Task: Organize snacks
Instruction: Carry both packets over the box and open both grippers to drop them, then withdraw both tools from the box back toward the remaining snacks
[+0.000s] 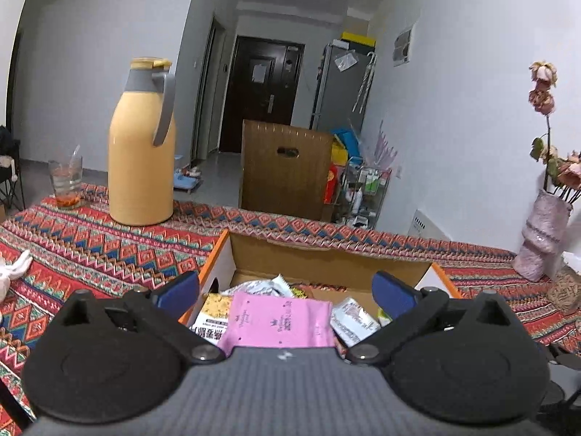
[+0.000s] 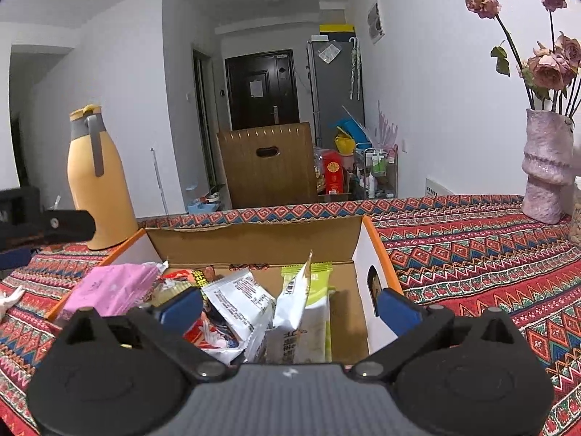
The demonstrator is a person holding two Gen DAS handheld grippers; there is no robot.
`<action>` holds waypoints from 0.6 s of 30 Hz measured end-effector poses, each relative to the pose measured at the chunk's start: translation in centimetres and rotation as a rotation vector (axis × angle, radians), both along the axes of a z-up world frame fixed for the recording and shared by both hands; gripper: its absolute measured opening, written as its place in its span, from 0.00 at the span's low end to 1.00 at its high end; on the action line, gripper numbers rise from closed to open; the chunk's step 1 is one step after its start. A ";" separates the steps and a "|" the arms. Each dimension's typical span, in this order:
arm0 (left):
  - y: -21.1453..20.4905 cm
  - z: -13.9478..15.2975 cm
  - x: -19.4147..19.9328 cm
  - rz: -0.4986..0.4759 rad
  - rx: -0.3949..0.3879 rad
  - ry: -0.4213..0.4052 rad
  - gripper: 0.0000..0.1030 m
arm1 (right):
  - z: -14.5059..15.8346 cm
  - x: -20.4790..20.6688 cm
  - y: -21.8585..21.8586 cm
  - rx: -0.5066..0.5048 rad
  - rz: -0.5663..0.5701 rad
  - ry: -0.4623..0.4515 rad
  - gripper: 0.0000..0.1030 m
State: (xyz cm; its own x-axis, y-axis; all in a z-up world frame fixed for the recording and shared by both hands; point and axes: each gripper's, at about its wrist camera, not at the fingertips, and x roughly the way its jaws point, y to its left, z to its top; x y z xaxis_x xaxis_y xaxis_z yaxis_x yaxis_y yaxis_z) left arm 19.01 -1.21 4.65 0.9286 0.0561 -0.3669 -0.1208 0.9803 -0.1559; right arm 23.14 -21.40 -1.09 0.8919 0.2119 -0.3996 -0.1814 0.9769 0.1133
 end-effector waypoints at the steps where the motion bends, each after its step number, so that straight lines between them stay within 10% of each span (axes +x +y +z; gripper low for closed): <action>1: -0.1 0.3 -0.3 -0.003 0.002 -0.006 1.00 | 0.1 -0.1 0.0 -0.001 -0.001 -0.002 1.00; 18: 0.6 1.4 -6.6 -0.023 0.031 0.012 1.00 | 1.9 -6.1 -1.4 -0.003 0.042 -0.046 1.00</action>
